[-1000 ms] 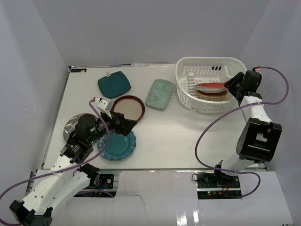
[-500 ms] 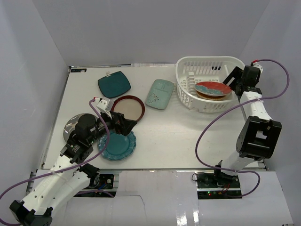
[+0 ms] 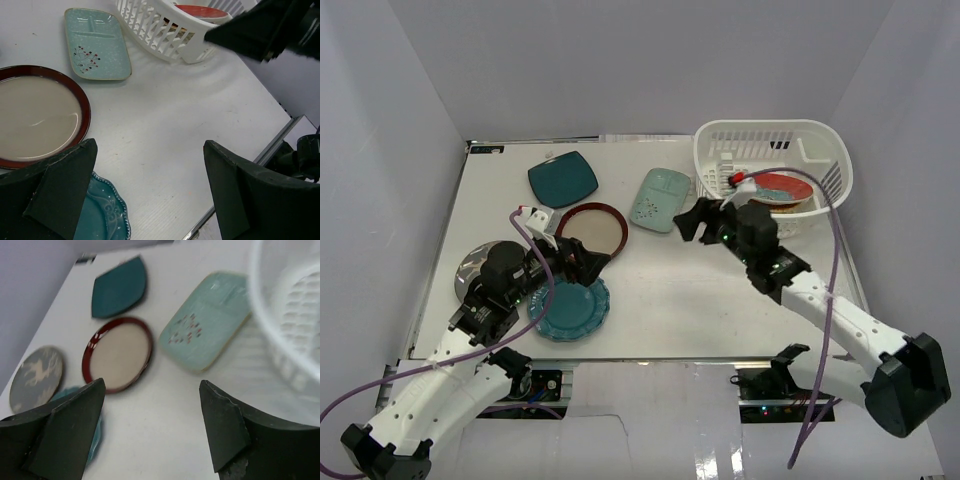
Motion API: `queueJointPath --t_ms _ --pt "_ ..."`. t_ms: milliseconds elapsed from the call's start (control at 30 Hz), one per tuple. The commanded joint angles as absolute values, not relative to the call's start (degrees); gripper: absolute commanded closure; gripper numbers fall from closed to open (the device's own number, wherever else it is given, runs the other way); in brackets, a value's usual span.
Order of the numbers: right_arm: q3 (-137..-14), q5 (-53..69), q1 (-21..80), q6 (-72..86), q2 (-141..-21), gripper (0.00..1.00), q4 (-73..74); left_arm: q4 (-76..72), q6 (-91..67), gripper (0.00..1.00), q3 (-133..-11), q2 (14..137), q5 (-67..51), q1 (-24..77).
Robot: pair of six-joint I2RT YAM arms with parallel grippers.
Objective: Place the plates into the plastic bin on the countertop
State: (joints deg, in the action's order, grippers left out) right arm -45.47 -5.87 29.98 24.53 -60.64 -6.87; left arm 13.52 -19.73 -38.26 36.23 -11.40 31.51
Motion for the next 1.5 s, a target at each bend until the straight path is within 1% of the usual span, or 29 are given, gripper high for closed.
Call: queueJointPath --t_ms 0,33,100,133,167,300,467,567,600,700,800,833,867,900,933,967,1000,1033,1100,1200,1233,1300,1333,1400,1433,1467 --pt "-38.95 -4.05 39.25 32.33 -65.9 0.18 -14.4 14.15 -19.07 0.02 -39.9 36.3 -8.53 30.85" --pt "-37.02 -0.74 42.25 35.48 -69.75 0.17 -18.68 14.5 -19.07 0.02 -40.08 36.12 -6.7 30.41" --pt "-35.6 3.76 44.46 38.83 -74.51 0.15 -23.97 14.76 -19.25 0.02 -40.25 35.77 -4.84 29.89" --pt "-35.25 5.26 45.52 40.41 -77.14 0.13 -29.13 14.85 -19.34 0.02 -40.25 35.6 -3.88 29.62" --pt "-35.85 8.32 47.44 42.43 -82.48 0.12 -30.83 15.2 -19.68 0.02 -40.25 35.07 -2.13 29.45" --pt "-38.92 12.56 50.7 46.57 -94.11 0.11 -37.25 15.47 -20.04 0.02 -40.08 34.54 -0.88 28.48" --pt "-42.18 16.43 53.26 53.87 -108.16 0.2 -47.09 15.64 -20.13 0.02 -39.99 34.72 -0.97 28.21" --pt "-45.17 17.66 54.22 56.68 -113.62 0.23 -48.16 15.64 -19.95 0.02 -39.99 34.54 -1.23 28.13" --pt "-45.87 17.84 54.32 57.3 -114.43 0.24 -47.99 15.56 -19.95 0.02 -39.99 34.45 -1.4 28.21" --pt "-46.93 17.49 54.49 57.83 -116.54 0.31 -47.72 15.56 -19.95 0.02 -40.08 33.93 -2.2 28.04" --pt "-47.11 17.75 54.58 57.92 -116.98 0.42 -47.29 15.47 -19.78 0.02 -40.17 33.66 -2.81 28.04" --pt "-47.2 18.19 54.67 57.83 -117.16 0.43 -46.94 15.38 -19.78 0.02 -40.08 33.58 -3.07 28.04" --pt "-47.28 18.37 54.84 57.75 -117.25 0.49 -46.93 15.29 -19.69 0.02 -40.08 33.4 -3.25 28.04" --pt "-47.2 18.54 54.84 57.74 -117.33 0.66 -46.85 15.29 -19.69 0.02 -39.99 33.22 -3.25 28.04" --pt "-46.76 18.98 54.93 58.01 -117.42 0.72 -47.19 15.38 -19.69 0.02 -39.99 33.05 -3.16 27.95" --pt "-46.06 18.64 54.84 58.53 -117.16 0.77 -47.46 15.29 -19.69 0.02 -39.82 32.79 -3.16 27.86" --pt "-45.18 18.46 54.93 58.97 -116.9 0.89 -48.16 15.38 -19.77 0.02 -39.81 32.7 -3.25 27.86" --pt "-44.22 18.72 54.67 59.41 -115.85 0.92 -49.47 15.29 -19.69 0.02 -39.73 32.61 -3.25 27.77" --pt "-40.28 18.02 54.58 59.85 -113.31 0.92 -50.36 15.29 -19.69 0.02 -39.81 32.52 -3.34 27.77" --pt "-34.4 16.26 54.05 58.98 -104.35 0.92 -50.19 15.29 -19.69 0.02 -39.9 32.43 -3.16 27.77" --pt "-33.06 15.65 53.36 58.54 -98.5 0.92 -49.23 15.38 -19.77 0.02 -39.9 32.34 -2.9 27.69" --pt "-30.6 15.56 52.3 56.7 -92.31 0.92 -46.86 15.38 -19.95 0.02 -39.9 32.17 -1.94 27.69" --pt "-30.41 15.56 50.47 55.82 -85.85 0.92 -45.11 15.55 -19.95 0.02 -39.99 31.99 -1.5 27.6" --pt "-30.58 15.73 47.57 54.06 -79.57 0.92 -39.41 15.82 -20.21 0.02 -40.08 31.9 -0.88 27.6" --pt "-31.2 17.39 43.29 53.97 -73.89 0.92 -37.81 16.17 -20.3 0.02 -40.17 31.64 1.12 27.6" --pt "-31.64 18.45 40.81 53.96 -71.13 0.92 -36.49 16.35 -20.48 0.02 -40.25 31.47 1.75 27.6"
